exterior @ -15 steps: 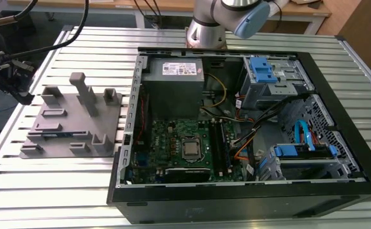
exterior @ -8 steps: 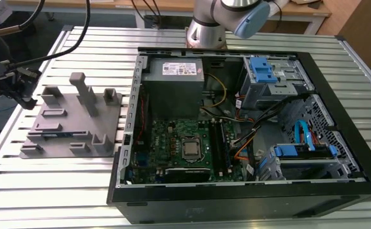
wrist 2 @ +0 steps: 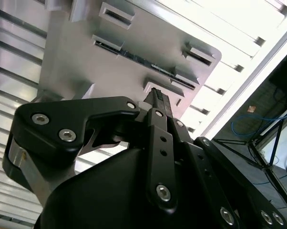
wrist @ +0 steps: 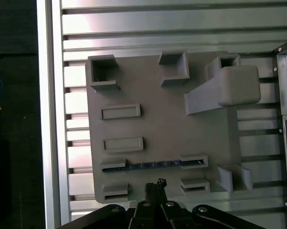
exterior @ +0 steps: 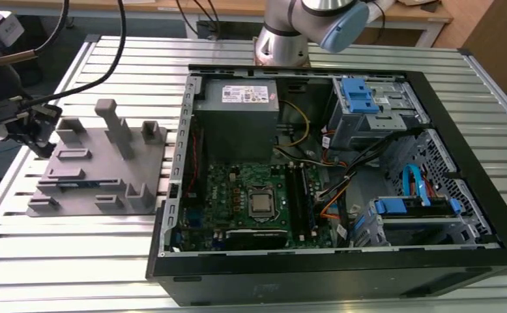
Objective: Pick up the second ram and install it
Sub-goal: 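Reach for the second ram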
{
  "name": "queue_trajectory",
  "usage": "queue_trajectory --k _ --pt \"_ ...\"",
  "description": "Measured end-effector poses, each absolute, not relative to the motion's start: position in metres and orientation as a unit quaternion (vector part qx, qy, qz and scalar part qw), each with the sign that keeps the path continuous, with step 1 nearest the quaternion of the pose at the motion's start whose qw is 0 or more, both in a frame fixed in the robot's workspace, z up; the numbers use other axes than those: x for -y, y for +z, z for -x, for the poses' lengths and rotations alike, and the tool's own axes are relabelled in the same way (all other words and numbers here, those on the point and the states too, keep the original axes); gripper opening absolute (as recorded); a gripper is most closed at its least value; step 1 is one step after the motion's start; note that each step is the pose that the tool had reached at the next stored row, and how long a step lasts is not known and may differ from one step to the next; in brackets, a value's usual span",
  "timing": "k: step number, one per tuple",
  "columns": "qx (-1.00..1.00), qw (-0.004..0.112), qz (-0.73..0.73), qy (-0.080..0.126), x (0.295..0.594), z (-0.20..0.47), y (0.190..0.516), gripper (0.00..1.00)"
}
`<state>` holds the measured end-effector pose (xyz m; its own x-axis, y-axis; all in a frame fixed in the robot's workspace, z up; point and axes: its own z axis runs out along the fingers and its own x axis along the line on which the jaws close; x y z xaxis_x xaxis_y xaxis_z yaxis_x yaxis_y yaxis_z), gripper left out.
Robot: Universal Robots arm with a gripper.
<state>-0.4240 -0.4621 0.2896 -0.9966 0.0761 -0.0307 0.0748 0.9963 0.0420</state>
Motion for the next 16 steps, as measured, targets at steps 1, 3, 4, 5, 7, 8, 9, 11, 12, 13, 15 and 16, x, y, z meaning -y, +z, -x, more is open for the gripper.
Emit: queue_trajectory --k 1,3,4,5,7,8,9,11,12,13,15,16 --pt "-0.999 0.016 -0.038 0.020 0.462 0.424 0.288 0.11" --pt "-0.999 0.016 -0.038 0.020 0.463 0.424 0.284 0.11" --pt "-0.999 0.016 -0.038 0.020 0.463 0.424 0.282 0.11" --pt "-0.999 0.016 -0.038 0.020 0.463 0.424 0.280 0.11" --pt "-0.999 0.016 -0.038 0.020 0.464 0.424 0.277 0.11" --pt "-0.999 0.016 -0.038 0.020 0.464 0.424 0.275 0.11" --pt "-0.999 0.016 -0.038 0.020 0.464 0.424 0.273 0.11" --pt "-0.999 0.016 -0.038 0.020 0.465 0.424 0.269 0.11" --pt "-0.999 0.016 -0.038 0.020 0.465 0.424 0.268 0.11" --pt "-0.999 0.015 -0.038 0.020 0.465 0.424 0.266 0.11" --pt "-0.999 0.015 -0.038 0.020 0.465 0.424 0.262 0.11" --pt "-0.999 0.015 -0.038 0.020 0.466 0.424 0.260 0.11"
